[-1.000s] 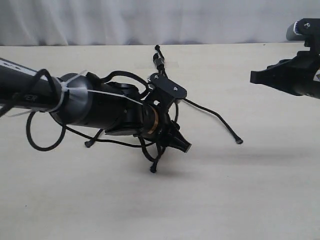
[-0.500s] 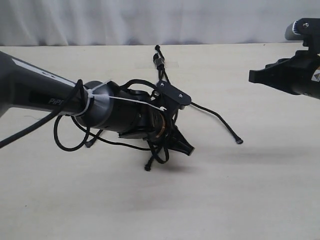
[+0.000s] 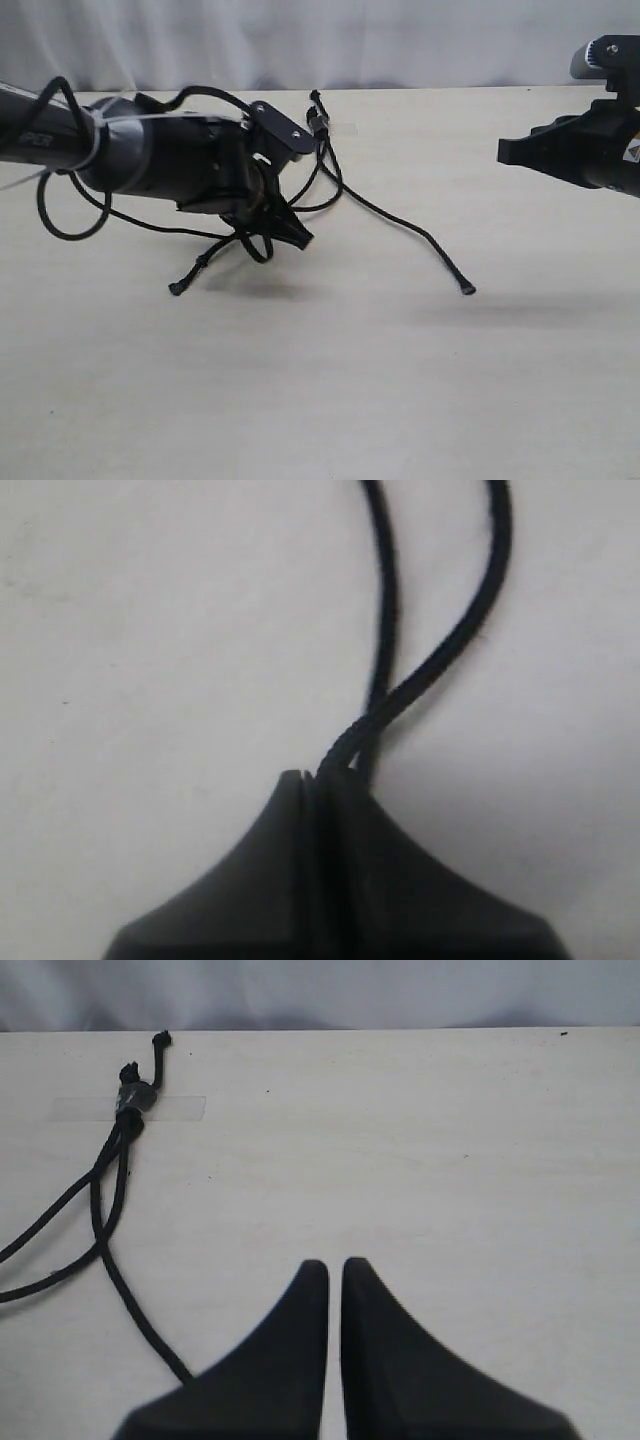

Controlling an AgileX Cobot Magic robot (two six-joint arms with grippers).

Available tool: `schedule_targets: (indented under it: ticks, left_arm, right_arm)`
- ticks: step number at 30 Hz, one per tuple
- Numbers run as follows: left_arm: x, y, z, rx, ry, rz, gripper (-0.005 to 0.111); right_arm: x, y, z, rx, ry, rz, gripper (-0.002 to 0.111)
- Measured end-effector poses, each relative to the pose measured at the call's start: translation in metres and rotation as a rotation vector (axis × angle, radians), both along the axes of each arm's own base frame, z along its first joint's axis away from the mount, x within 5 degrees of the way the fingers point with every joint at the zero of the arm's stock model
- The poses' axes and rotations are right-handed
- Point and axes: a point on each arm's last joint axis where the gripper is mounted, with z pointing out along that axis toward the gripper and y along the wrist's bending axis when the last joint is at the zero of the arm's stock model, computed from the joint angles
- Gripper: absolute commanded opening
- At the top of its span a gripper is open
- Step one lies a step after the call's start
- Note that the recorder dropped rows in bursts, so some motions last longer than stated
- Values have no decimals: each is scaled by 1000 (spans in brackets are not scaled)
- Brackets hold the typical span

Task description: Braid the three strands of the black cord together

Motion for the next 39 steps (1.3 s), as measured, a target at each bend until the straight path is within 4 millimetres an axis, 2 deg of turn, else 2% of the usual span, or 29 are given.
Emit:
schedule_targets:
  ticks: [2,8,11,16,19,22,28,31,35,39]
  left_arm:
    - [10,17,1,-25,-12,32,0]
    - [28,46,-10,-96,-29,64,0]
    - [31,54,-22,-93,-8,78,0]
    - [26,53,-33,-96,41,132,0]
    - [19,41,-35,-82,71,133,0]
    - [8,17,-34,-71,99,70,0]
    - [-30,-56,-29,-107,186,-155,0]
    - [-40,-83,-22,-68,201,-270,0]
    - [-33,-89,-9,-47,217,-263,0]
    - [-27,-79,-7,-29,247,-221,0]
  right_arm:
    - [0,0,0,0,-2,0,4]
    - [0,0,0,1,-4,0,4]
    - [0,0,0,1,-4,0,4]
    - [0,0,0,1,-5,1,4]
    - [0,0,0,1,-5,1,4]
    - [0,0,0,1,-5,1,4]
    - [0,0,0,1,-5,1,4]
    - [0,0,0,1,-5,1,4]
    - [0,0,0,1,-5,1,4]
    - [0,0,0,1,-5,1,4]
